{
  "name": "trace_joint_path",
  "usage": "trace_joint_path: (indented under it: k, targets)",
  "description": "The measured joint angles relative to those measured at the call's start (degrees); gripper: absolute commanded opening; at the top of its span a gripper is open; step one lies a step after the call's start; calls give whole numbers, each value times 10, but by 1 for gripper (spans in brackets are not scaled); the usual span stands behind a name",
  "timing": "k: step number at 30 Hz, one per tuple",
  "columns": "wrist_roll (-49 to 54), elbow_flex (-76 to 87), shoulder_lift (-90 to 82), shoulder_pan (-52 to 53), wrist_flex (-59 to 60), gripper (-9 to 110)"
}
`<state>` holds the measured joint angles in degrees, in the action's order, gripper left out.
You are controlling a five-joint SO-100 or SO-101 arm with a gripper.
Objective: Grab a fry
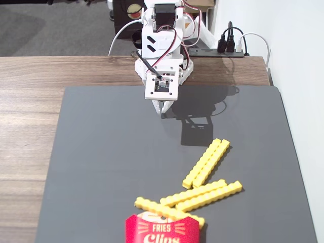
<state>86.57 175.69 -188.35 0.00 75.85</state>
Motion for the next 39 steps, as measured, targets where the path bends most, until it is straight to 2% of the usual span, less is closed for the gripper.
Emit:
trace_joint_path:
  k: [6,10,14,19,28,39]
  targets:
    - [1,0,1,0,0,1]
    - [61,-1,33,7,-9,1]
    - [72,-1,76,8,-34,1]
    - [11,-41,147,6,-75,1]
    - [-71,-202,305,-39,-50,1]
    - [-251,-377,506,-170,-48,1]
